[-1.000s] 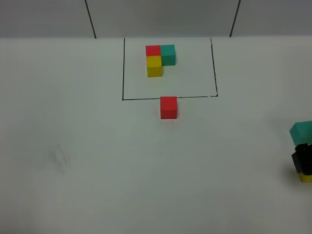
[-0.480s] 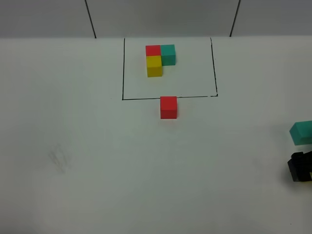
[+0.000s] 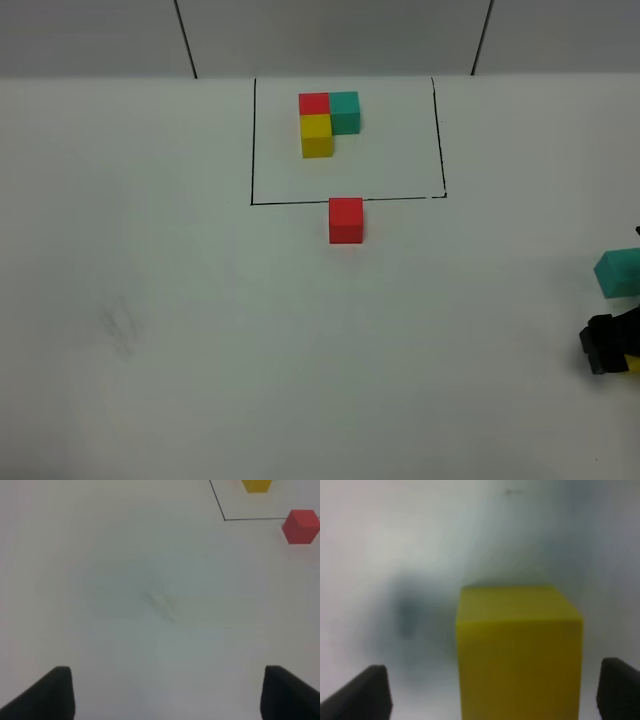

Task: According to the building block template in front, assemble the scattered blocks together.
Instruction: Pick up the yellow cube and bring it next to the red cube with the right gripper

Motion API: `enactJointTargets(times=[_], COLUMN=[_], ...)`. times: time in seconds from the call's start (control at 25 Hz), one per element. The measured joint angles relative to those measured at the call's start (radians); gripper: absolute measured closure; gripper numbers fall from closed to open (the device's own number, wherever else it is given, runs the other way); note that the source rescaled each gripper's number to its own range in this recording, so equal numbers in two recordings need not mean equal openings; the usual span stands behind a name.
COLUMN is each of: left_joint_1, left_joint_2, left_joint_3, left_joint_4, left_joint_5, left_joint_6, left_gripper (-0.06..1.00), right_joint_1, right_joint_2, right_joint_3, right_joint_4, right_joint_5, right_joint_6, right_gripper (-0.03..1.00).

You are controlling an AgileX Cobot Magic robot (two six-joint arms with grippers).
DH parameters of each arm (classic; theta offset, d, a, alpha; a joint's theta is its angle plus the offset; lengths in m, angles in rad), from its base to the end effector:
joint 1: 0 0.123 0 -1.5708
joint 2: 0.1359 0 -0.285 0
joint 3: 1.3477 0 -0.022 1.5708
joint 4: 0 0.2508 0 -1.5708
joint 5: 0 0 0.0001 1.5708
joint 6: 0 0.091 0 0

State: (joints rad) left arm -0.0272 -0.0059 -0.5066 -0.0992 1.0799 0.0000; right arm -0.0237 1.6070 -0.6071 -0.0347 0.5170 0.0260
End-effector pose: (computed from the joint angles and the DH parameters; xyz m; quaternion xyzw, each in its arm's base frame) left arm -0.0077 -0.0077 0.2779 0.0143 0.8538 -0.0565 0.5173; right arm 0.2322 -0.0071 0.1287 0.0103 0.9974 -0.0095 0.0705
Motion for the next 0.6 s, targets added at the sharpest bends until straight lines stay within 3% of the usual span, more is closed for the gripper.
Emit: enactJointTargets(times=[0.12, 0.24, 0.44, 0.6], left_joint_1=[0.0, 0.0, 0.0, 0.0], left_joint_2=[0.0, 0.0, 0.0, 0.0], left_joint_3=[0.0, 0.0, 0.0, 0.0], left_joint_4=[0.0, 0.0, 0.0, 0.0], left_joint_5=[0.0, 0.0, 0.0, 0.0], left_joint_6=[0.0, 0.0, 0.0, 0.0], left_gripper=[0.16, 0.16, 0.16, 0.16], right_joint_1=[0.0, 0.0, 0.0, 0.019], right_joint_2=[0.006, 0.006, 0.006, -0.045], right_joint_3=[0.0, 0.0, 0.0, -0.018], right_joint_4=[0.001, 0.001, 0.014, 0.07], right_joint_5=[0.0, 0.002, 0.015, 0.111], right_joint_6=[0.023, 0.04, 0.066, 0.074], right_gripper=[0.52, 0.95, 0.95, 0.95])
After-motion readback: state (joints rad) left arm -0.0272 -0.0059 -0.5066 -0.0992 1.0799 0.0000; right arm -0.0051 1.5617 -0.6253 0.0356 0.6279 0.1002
